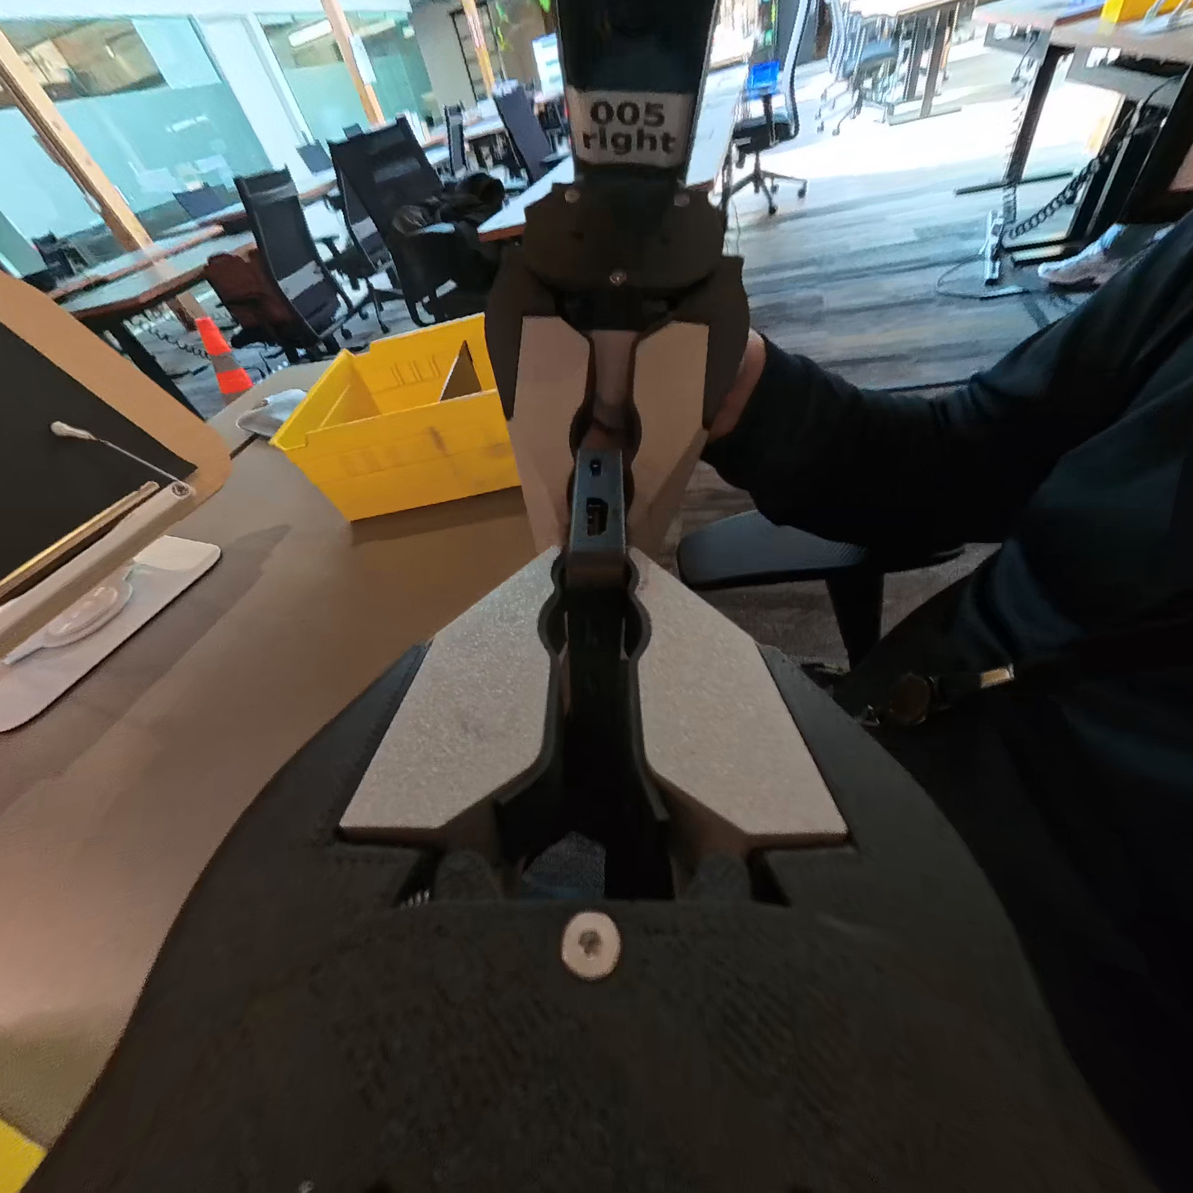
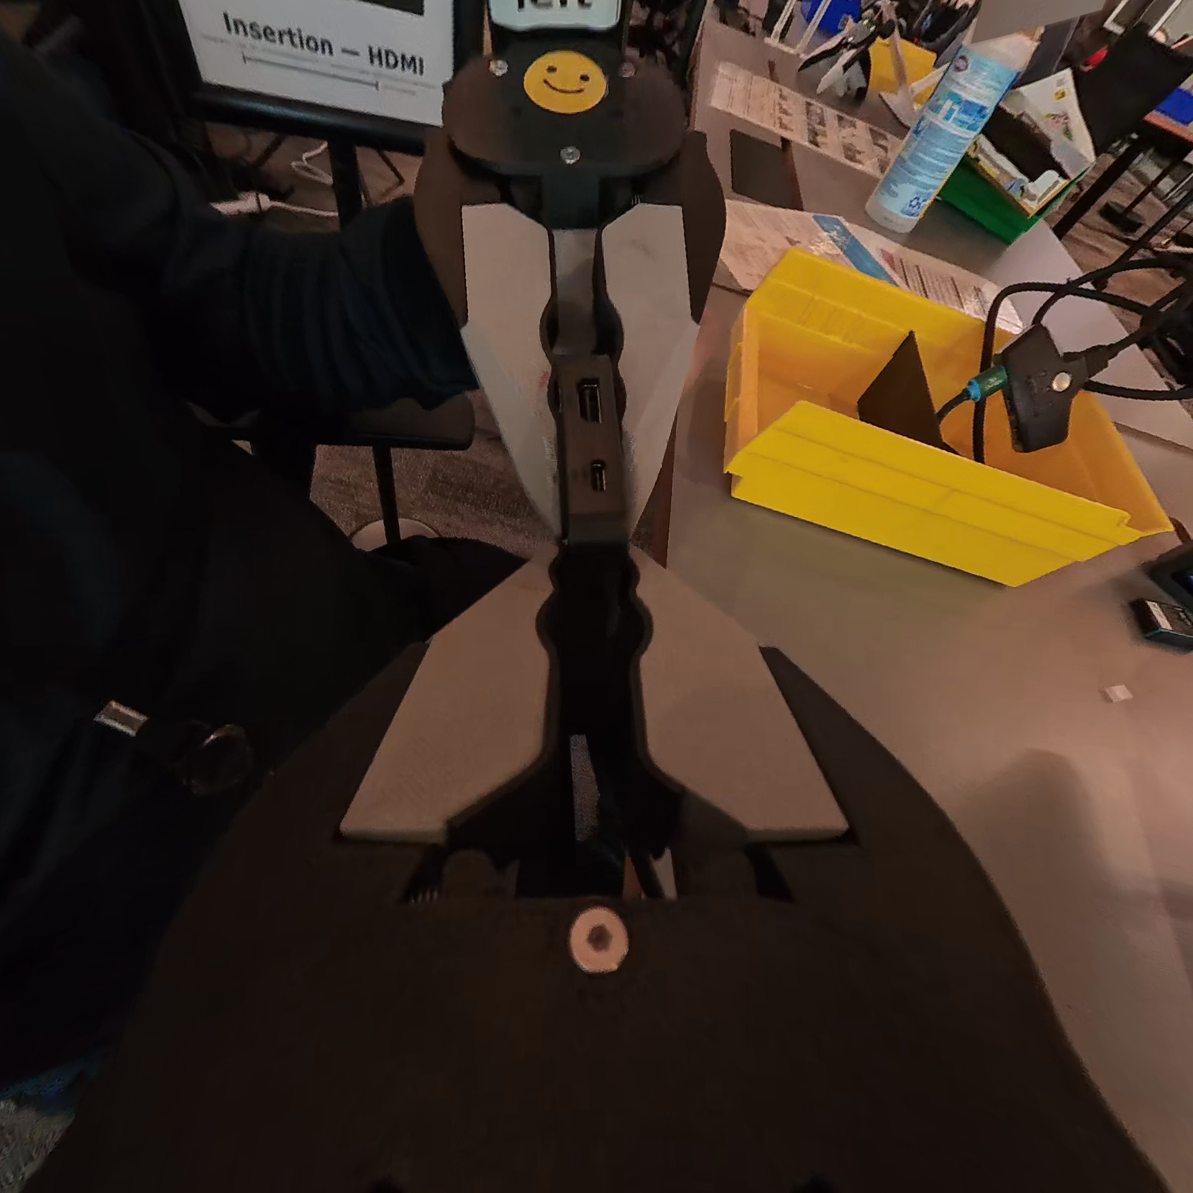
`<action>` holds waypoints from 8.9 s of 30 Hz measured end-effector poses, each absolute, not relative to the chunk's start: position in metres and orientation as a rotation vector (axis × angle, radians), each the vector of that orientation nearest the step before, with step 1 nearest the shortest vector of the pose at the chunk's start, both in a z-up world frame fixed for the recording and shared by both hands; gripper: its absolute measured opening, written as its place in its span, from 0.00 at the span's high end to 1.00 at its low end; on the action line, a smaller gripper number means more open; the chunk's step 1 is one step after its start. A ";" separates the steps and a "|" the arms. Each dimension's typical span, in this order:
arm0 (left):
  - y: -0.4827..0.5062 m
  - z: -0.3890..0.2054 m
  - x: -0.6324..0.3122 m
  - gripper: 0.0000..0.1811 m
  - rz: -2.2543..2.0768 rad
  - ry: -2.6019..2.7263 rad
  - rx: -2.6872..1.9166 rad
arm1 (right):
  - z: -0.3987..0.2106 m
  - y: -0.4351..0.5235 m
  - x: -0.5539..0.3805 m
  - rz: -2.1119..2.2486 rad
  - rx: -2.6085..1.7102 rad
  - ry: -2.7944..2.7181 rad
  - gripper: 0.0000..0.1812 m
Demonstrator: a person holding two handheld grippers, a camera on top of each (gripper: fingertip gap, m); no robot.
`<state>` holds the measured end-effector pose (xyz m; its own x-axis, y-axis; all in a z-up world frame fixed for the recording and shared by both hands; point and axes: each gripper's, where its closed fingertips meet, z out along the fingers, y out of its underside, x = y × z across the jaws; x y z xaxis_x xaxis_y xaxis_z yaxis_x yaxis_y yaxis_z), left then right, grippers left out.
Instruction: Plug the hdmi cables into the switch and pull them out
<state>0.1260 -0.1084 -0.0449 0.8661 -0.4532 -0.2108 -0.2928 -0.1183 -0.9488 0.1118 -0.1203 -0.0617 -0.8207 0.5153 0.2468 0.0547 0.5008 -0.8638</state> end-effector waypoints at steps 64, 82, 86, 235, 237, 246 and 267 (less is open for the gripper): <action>-0.220 -0.084 -0.149 0.81 0.454 -0.421 -1.938 | -0.168 0.048 -0.043 1.018 -1.201 -1.845 0.85; -0.180 -0.064 -0.307 0.74 0.277 -0.893 -1.867 | -0.171 0.037 -0.043 1.004 -1.163 -1.878 0.77; -0.167 -0.085 -0.334 0.76 0.211 -1.018 -1.867 | -0.171 0.037 -0.043 0.991 -1.164 -1.880 0.77; -0.059 -0.075 0.081 0.89 0.157 0.480 -1.926 | -0.028 -0.091 0.083 1.417 -0.360 -2.060 0.90; -0.058 -0.078 0.083 0.89 0.146 0.474 -1.940 | -0.030 -0.096 0.085 1.402 -0.325 -2.070 0.93; -0.057 -0.077 0.089 0.89 0.088 0.464 -1.920 | -0.031 -0.102 0.088 1.484 -0.308 -2.095 0.95; -0.048 -0.059 0.103 0.89 -0.150 0.320 -1.711 | -0.019 -0.104 0.082 1.885 -0.389 -2.017 0.97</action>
<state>0.1025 -0.0479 -0.0586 0.9519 -0.2953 -0.0819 -0.1267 -0.1357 -0.9826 0.0823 -0.1044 -0.0189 -0.9004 0.4297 0.0678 -0.0386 0.0761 -0.9963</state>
